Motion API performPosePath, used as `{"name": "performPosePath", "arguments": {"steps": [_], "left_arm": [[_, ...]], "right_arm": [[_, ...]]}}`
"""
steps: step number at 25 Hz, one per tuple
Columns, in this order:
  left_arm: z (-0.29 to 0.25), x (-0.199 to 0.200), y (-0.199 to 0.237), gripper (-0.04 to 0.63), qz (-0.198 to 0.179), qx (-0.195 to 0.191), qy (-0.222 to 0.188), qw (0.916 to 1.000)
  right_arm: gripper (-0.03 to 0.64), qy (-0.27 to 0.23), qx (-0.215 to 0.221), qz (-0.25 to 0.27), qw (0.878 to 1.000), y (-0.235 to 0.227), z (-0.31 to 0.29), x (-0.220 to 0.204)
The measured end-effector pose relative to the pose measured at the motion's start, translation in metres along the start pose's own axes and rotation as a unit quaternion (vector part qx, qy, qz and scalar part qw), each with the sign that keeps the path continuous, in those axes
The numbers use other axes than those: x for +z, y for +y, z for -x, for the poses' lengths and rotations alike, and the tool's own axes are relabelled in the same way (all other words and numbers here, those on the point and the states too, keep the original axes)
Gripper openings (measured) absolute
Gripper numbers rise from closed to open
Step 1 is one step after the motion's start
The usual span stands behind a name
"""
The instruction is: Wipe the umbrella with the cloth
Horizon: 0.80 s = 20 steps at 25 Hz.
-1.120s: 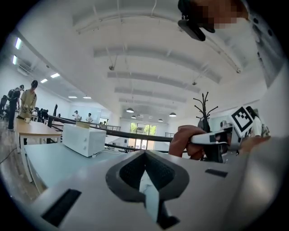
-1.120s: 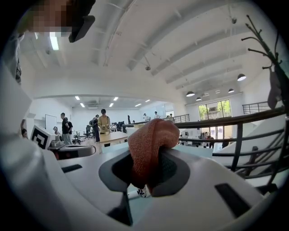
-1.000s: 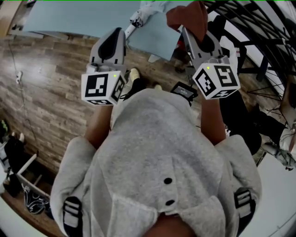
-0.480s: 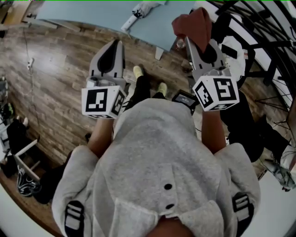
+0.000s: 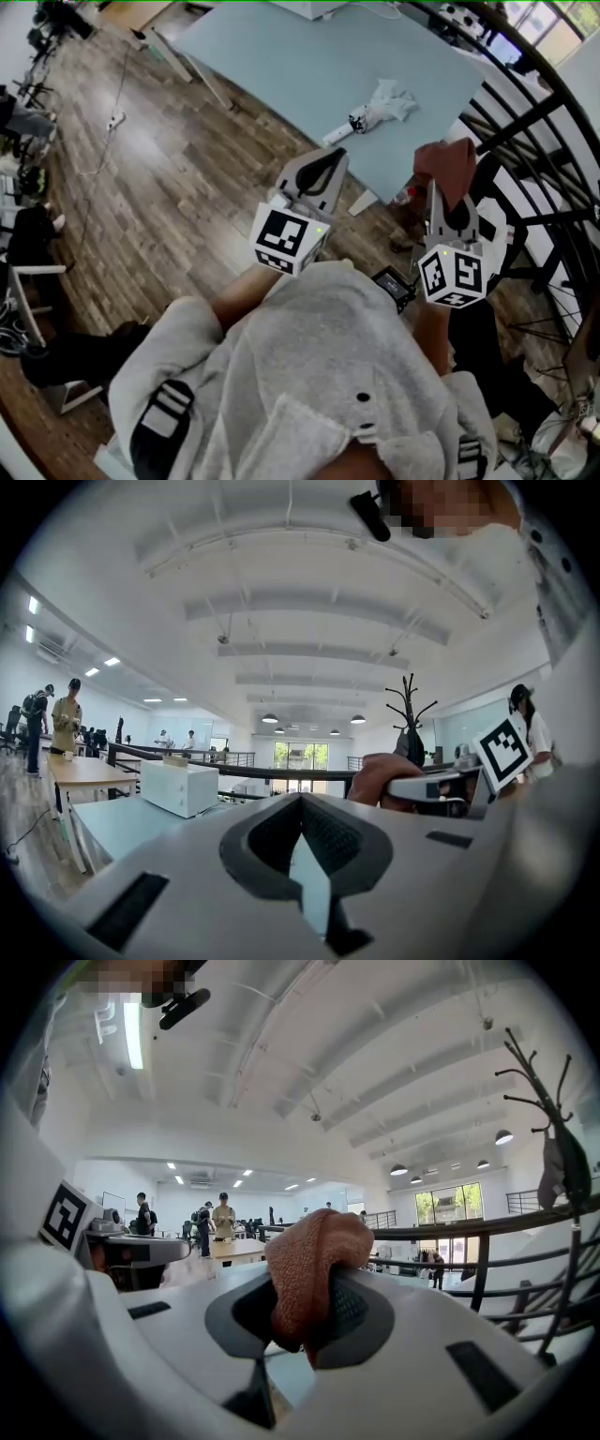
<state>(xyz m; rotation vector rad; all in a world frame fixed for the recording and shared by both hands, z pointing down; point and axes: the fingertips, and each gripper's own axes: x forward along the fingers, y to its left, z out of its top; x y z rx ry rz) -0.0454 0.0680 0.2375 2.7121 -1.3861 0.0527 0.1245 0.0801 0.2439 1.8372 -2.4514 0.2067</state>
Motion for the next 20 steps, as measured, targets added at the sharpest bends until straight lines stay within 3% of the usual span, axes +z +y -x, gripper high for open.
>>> {"name": "performPosePath", "arguments": {"steps": [5,20], "left_arm": [[0.007,0.007,0.001,0.015,0.004,-0.023,-0.012,0.9997],[0.002,0.007,0.033,0.015,0.013,-0.014,-0.014,0.9997]], "right_arm": [[0.077,-0.019,-0.017,0.002,1.0,0.014,0.004,0.01],[0.077,-0.009,-0.021,0.006,1.0,0.019,-0.018,0.009]]}}
